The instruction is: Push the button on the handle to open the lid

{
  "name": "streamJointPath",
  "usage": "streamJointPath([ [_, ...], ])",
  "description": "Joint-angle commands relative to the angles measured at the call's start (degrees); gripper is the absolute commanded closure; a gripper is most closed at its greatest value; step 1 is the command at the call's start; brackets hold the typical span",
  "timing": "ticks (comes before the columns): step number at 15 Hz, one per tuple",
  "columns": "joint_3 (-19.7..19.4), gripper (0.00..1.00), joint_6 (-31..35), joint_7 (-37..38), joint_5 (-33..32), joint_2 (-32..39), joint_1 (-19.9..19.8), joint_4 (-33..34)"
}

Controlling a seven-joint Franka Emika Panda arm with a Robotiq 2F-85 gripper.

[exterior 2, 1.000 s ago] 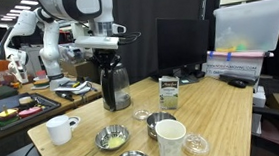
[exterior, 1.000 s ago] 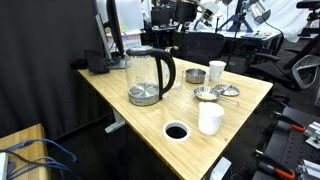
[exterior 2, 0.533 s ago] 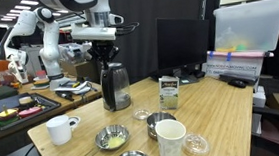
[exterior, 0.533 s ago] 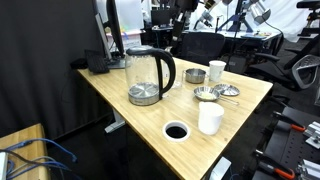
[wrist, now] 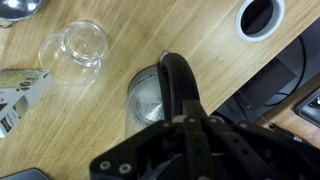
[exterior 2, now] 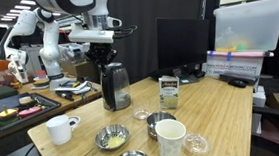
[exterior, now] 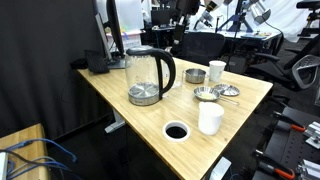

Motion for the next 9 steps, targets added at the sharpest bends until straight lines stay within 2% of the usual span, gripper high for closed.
streamJointPath([
  [1,0.4,1.0,0.9,-1.4,1.1,0.4,-0.2,-0.2],
  [9,1.2,1.0,1.1,-1.2,0.8,3.1,-0.1,1.5],
])
